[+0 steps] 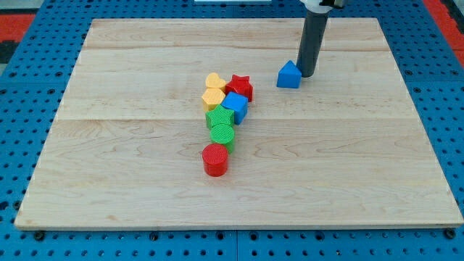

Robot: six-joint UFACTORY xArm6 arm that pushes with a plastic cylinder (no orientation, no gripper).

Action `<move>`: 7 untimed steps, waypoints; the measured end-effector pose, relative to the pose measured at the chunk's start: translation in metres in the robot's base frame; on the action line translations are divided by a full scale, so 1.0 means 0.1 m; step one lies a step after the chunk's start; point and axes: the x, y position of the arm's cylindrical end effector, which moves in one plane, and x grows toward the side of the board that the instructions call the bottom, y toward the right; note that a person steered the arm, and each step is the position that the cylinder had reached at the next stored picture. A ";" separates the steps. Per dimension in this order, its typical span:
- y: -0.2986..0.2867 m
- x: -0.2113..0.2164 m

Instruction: Push the blue triangle into the group of blocks

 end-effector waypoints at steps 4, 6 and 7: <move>-0.38 0.26; -0.01 0.48; -0.08 0.54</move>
